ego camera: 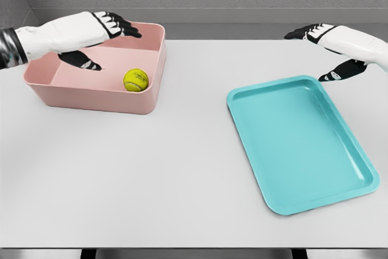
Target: Put the tennis from the blue tray into the pink basket with both arms
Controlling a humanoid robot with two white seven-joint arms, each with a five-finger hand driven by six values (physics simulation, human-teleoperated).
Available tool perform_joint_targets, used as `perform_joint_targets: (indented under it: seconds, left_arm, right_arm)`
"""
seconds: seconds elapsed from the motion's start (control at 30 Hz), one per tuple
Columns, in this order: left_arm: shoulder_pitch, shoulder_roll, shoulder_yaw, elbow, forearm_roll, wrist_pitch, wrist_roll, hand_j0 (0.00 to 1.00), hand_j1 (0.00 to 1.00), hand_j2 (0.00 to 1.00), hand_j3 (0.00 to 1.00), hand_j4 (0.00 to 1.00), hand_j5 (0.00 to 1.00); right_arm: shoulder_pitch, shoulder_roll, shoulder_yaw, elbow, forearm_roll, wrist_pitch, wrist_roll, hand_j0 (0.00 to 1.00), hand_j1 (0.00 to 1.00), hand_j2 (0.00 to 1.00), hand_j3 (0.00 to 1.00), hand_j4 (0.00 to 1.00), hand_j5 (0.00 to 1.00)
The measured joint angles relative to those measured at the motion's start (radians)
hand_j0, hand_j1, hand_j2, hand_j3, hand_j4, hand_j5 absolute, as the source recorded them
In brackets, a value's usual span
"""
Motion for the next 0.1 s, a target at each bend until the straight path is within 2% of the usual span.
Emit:
perform_joint_targets:
  seconds: [0.03,0.1]
  left_arm:
    - [0.021,0.012,0.002,-0.008,0.003,0.0,0.001,1.0,1.0,1.0,1.0,1.0,1.0]
    - [0.028,0.036,0.006,-0.018,0.01,0.0,0.003,1.0,1.0,1.0,1.0,1.0,1.0]
  right_arm:
    - [0.0,0.0,0.0,0.0,0.0,0.0,0.0,1.0,1.0,1.0,1.0,1.0,1.0]
    - [0.0,0.0,0.0,0.001,0.0,0.0,0.0,1.0,1.0,1.0,1.0,1.0,1.0]
